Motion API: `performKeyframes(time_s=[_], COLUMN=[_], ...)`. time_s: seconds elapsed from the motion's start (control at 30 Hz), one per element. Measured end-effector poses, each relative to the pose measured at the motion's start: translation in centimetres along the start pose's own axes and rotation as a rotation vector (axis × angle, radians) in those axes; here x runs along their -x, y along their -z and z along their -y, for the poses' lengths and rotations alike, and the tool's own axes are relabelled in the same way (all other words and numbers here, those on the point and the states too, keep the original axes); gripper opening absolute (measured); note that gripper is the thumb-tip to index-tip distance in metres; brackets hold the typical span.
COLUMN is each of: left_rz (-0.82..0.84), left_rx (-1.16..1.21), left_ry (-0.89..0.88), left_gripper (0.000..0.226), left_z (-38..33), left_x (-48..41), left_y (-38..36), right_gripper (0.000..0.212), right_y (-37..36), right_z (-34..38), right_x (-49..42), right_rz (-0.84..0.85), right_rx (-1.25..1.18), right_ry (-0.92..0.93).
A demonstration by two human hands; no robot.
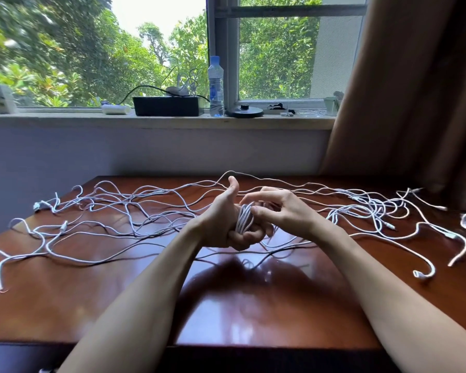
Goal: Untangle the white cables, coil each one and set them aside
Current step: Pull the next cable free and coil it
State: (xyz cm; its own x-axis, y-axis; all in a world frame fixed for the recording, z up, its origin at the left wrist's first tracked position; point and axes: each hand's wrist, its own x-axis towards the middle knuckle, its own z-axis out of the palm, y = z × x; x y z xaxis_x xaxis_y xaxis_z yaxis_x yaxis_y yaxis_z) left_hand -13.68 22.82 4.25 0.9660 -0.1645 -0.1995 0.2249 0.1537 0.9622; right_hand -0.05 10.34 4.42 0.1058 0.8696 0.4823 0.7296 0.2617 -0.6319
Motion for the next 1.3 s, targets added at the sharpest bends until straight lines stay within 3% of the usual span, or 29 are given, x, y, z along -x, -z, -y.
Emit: performKeyframes(time_s=[0.27,0.57,0.83,0.97,1.13,1.3], left_rz=[0.031,0.044,-0.041,-0.031,-0.063,-0.177], left_rx=[0.022,0.014,0.039,0.006,0.016,-0.049], left_ry=[0.009,-0.01,-0.06,-0.039,-0.042,-0.048], left_gripper=[0.141,0.143,0.137,0.132,0.133,0.134], left_z=[0.0,0.0,-0.2,-0.2,-0.1,-0.1], left_x=[0.0,0.2,0.7,0.6,0.6,0.4], left_y=[0.1,0.3,0.7,0.1,0.4,0.7], right_gripper=[0.016,0.017,0.011,0.024,0.009,0.014], right_y=[1.2,0.9,1.3,0.9,1.0,0.8], right_z=[0.0,-0.1,-0.3,-0.3,-0.6,-0.9], right_x=[0.2,0.1,0.4,0.3,0.2,0.2], right_rz=[0.118,0.092,0.061,0.105,0.056,0.021], right_rx=[-0.049,-0.008,-0.034,-0.05,-0.002,0.018], right_ry=[-0.103,-0.096,-0.078,-0.069,-0.12,-0.134])
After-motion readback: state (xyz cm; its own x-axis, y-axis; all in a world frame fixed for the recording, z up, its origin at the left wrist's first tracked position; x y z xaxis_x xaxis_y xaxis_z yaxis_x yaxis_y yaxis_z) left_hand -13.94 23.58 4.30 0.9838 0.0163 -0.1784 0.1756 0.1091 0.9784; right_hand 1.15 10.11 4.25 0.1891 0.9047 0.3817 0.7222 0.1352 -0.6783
